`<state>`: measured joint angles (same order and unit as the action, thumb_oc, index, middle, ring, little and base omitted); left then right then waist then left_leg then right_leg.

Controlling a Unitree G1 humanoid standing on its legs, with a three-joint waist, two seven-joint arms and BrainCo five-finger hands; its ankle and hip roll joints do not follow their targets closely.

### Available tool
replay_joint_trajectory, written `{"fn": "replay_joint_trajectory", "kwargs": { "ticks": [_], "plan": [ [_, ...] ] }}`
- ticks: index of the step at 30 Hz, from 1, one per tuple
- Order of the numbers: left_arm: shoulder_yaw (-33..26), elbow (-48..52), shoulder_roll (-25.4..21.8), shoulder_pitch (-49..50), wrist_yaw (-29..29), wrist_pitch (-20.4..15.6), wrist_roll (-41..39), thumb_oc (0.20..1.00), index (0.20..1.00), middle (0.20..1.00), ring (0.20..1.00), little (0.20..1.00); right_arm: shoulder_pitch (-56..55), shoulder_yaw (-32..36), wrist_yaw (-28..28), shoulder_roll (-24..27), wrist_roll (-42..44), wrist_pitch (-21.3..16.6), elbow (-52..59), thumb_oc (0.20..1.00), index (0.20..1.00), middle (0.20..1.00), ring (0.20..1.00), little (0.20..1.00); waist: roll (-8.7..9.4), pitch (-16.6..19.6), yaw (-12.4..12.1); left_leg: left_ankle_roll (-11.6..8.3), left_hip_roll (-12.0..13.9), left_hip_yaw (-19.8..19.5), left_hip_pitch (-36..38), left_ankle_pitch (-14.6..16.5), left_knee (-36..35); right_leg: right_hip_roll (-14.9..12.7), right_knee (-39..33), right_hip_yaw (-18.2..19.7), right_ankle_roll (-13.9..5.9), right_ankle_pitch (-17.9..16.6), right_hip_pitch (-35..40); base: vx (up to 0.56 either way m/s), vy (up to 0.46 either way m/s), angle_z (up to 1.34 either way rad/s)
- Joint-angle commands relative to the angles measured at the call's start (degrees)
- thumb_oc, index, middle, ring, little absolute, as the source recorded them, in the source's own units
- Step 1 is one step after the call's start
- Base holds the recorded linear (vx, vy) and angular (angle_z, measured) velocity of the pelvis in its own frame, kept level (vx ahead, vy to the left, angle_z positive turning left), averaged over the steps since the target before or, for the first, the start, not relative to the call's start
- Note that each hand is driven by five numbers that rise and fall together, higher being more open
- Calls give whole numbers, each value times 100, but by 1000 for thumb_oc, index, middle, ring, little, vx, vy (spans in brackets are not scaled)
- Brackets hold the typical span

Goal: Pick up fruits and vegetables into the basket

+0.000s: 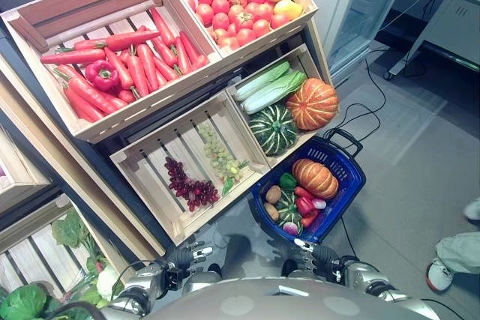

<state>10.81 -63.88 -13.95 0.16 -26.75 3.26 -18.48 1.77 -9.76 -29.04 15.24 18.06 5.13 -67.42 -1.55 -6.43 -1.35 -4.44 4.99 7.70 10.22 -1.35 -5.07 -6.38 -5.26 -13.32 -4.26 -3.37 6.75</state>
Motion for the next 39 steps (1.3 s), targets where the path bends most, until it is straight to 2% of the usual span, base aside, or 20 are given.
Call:
{"fn": "replay_joint_trajectory", "kwargs": {
  "ticks": [1, 2, 4, 6, 13, 15, 16, 18, 19, 20, 22, 25, 31, 32, 34, 36, 39],
  "plan": [
    [17, -243, 128, -242, 33, -305, 163, 1000, 1000, 1000, 1000, 1000, 22, -254, -70, -130, 57, 129, -419, 1000, 1000, 1000, 1000, 1000, 147, -155, 57, 241, -160, -43, -202, 433, 227, -337, 399, -173, -359, 459, 105, 0, 0, 0],
    [60, -216, 111, -250, 82, -455, 266, 1000, 1000, 1000, 1000, 1000, 37, -261, -29, -117, 75, 96, -407, 1000, 1000, 1000, 1000, 1000, 137, -161, 63, 239, -161, -39, -214, 427, 236, -335, 402, -168, -358, 458, 96, 0, 0, 0],
    [71, -207, 109, -252, 114, -511, 294, 1000, 1000, 1000, 1000, 1000, 44, -260, -32, -115, 89, 97, -402, 1000, 1000, 1000, 1000, 1000, 134, -162, 64, 240, -161, -35, -218, 426, 239, -334, 405, -165, -357, 458, 91, 0, 0, 0],
    [158, -67, 66, -272, 312, -779, 357, 1000, 1000, 1000, 1000, 1000, 48, -263, 5, -89, 182, -30, -368, 1000, 1000, 1000, 1000, 1000, 113, -187, 77, 240, -165, -33, -237, 426, 256, -333, 421, -152, -356, 463, 69, 0, 0, 0],
    [273, 368, -94, -295, 1739, -2162, 714, 1000, 1000, 1000, 1000, 1000, 38, -249, 151, -35, 450, -370, -220, 1000, 1000, 1000, 1000, 1000, 68, -283, 99, 258, -187, -64, -299, 442, 315, -319, 508, -93, -338, 503, -16, 0, 0, 0],
    [277, 575, -171, -268, 2226, -2570, 1028, 1000, 1000, 1000, 1000, 1000, 10, -241, 192, -19, 478, -603, -202, 1000, 1000, 1000, 1000, 1000, 70, -315, 81, 271, -194, -94, -317, 448, 324, -311, 535, -82, -327, 516, -33, 0, 0, 0],
    [276, 594, -182, -265, 2270, -2628, 1057, 1000, 1000, 1000, 1000, 1000, 7, -242, 202, -19, 481, -635, -199, 1000, 1000, 1000, 1000, 1000, 70, -318, 80, 272, -194, -97, -318, 447, 324, -310, 540, -80, -326, 517, -34, 35, -28, 0],
    [296, 883, -282, -220, 2751, -2963, 1428, 1000, 1000, 1000, 1000, 1000, -44, -253, 254, -8, 513, -895, -139, 1000, 1000, 1000, 1000, 1000, 85, -336, 72, 277, -190, -123, -322, 452, 326, -304, 570, -54, -320, 538, -38, 49, -34, 0],
    [296, 883, -282, -220, 2751, -2963, 1429, 1000, 1000, 1000, 1000, 1000, -44, -253, 254, -8, 513, -895, -139, 1000, 1000, 1000, 1000, 1000, 85, -336, 72, 277, -190, -123, -322, 452, 326, -304, 570, -54, -320, 538, -39, 79, -49, 1],
    [353, 1131, -408, -217, 3430, -3326, 2042, 1000, 1000, 1000, 1000, 1000, -77, -252, 335, 10, 586, -1127, -88, 1000, 1000, 1000, 1000, 1000, 93, -345, 75, 279, -173, -132, -341, 462, 350, -306, 636, -33, -314, 572, -67, 78, -40, 2],
    [420, 1412, -577, -220, 4101, -3551, 2690, 1000, 1000, 1000, 1000, 1000, -104, -250, 409, 33, 698, -1276, 1, 1000, 1000, 1000, 1000, 1000, 89, -365, 98, 281, -161, -136, -360, 473, 385, -304, 724, 3, -306, 616, -111, 96, -39, 2],
    [520, 1912, -876, -281, 5086, -3433, 3507, 1000, 1000, 1000, 1000, 1000, -131, -264, 434, 110, 892, -1390, 244, 1000, 1000, 1000, 1000, 1000, 61, -436, 150, 288, -146, -122, -411, 493, 447, -316, 864, 57, -297, 677, -212, 73, -21, -2],
    [602, 2441, -1265, -429, 5990, -2857, 4654, 1000, 1000, 1000, 1000, 1000, -192, -294, 595, 299, 1008, -1480, 945, 1000, 1000, 1000, 1000, 1000, -22, -594, 276, 294, -162, -92, -589, 536, 614, -384, 1114, 149, -282, 752, -494, 48, 9, -4],
    [643, 2494, -1362, -509, 6371, -2648, 5135, 1000, 1000, 1000, 1000, 1000, -185, -299, 645, 385, 1049, -1489, 1233, 1000, 1000, 1000, 1000, 1000, -62, -671, 338, 288, -173, -76, -698, 543, 706, -399, 1231, 182, -264, 784, -642, -3, 25, -16],
    [685, 2526, -1411, -591, 6569, -2486, 5300, 1000, 1000, 1000, 1000, 1000, -162, -306, 708, 436, 1073, -1462, 1467, 1000, 1000, 1000, 1000, 1000, -84, -755, 386, 280, -178, -60, -815, 552, 819, -414, 1348, 223, -256, 804, -788, -50, 20, -11],
    [835, 2455, -1528, -869, 7056, -2024, 5819, 1000, 1000, 1000, 1000, 1000, -63, -350, 791, 594, 1190, -1489, 1908, 1000, 1000, 1000, 1000, 1000, -131, -996, 515, 265, -184, -37, -1097, 559, 1074, -410, 1637, 304, -207, 871, -1124, -102, 17, -5],
    [984, 2298, -1590, -1090, 7362, -1476, 6187, 1000, 1000, 1000, 1000, 1000, -5, -377, 890, 743, 1134, -1470, 2356, 1000, 1000, 1000, 1000, 1000, -147, -1190, 652, 248, -163, 27, -1341, 606, 1360, -404, 1912, 406, -161, 947, -1413, -29, 21, -12]
  ]
}}
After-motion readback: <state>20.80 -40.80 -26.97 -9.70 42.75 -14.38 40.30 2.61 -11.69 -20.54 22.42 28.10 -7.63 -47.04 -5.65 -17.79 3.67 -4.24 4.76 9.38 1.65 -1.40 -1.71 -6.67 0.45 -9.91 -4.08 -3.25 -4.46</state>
